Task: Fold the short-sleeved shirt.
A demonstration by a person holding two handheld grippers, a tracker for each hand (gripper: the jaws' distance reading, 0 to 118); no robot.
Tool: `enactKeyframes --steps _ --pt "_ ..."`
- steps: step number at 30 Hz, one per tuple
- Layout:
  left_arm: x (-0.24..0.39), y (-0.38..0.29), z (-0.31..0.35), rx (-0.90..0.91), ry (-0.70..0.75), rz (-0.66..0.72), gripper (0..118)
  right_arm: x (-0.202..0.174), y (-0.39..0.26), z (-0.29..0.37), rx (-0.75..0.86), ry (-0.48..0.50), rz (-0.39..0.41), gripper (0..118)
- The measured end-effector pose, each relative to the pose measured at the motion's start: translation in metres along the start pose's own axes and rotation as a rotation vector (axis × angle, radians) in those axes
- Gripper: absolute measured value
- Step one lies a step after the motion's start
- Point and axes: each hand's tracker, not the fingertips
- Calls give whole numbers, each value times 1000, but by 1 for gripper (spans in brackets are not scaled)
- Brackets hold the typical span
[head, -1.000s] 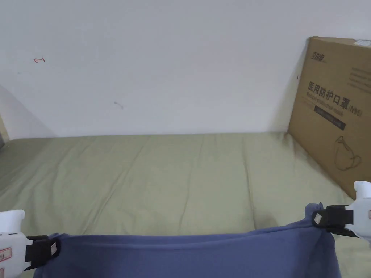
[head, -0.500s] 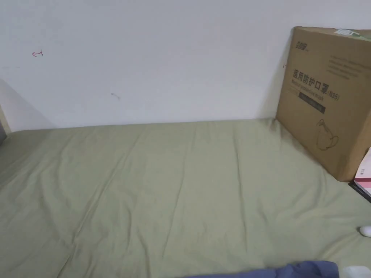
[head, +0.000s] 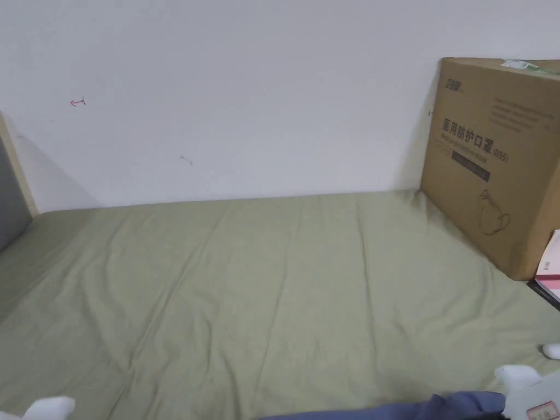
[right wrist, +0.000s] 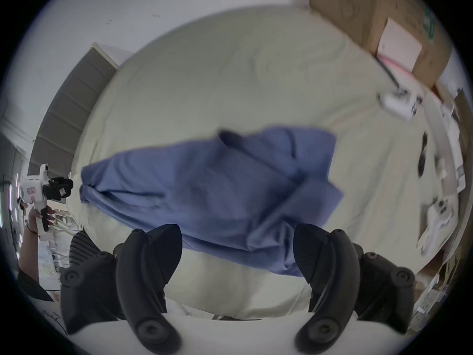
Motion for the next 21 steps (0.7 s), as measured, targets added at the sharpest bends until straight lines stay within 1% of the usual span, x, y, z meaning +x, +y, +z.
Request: enactKeyframes --steps 1,4,5,6,7,8,9,10,11,12,13,14,15,16,17,19,21 --pt "8 1 11 65 -11 14 101 -9 2 10 57 11 16 93" --pt "35 1 41 330 60 -41 100 -35 -2 41 344 49 59 92" --pt "45 -3 49 440 110 -68 98 -45 -8 48 467 72 70 91" --pt "55 -9 54 539 137 -86 90 -57 -16 53 575 87 82 84" --pt "63 -15 57 616 145 -88 78 -65 -21 56 669 90 83 72" --pt "71 -22 59 695 137 -66 61 -75 -29 57 756 84 85 51" --pt "72 -26 53 743 127 -32 31 -83 -33 56 814 68 81 14" --pt "76 -29 51 766 110 -7 4 -95 -38 55 840 42 64 3" --pt "82 -32 48 758 104 9 0 -101 -41 52 854 21 40 3" --pt "86 -34 44 758 134 12 0 -105 -44 51 869 19 20 3" --pt "91 -37 40 765 126 17 0 -104 -45 49 852 78 -2 3" --pt "91 -39 38 758 89 28 0 -101 -42 44 817 122 -17 3" --pt "91 -40 36 744 62 34 0 -100 -42 42 789 121 -38 3" --pt "92 -41 36 741 74 32 0 -99 -42 42 780 120 -51 3" --pt "93 -40 37 727 84 30 0 -96 -44 43 782 142 -73 3" --pt "75 -33 44 695 69 46 0 -85 -44 49 802 200 -122 3" --pt "43 -19 44 536 -71 131 0 -80 -43 57 810 213 -146 3"
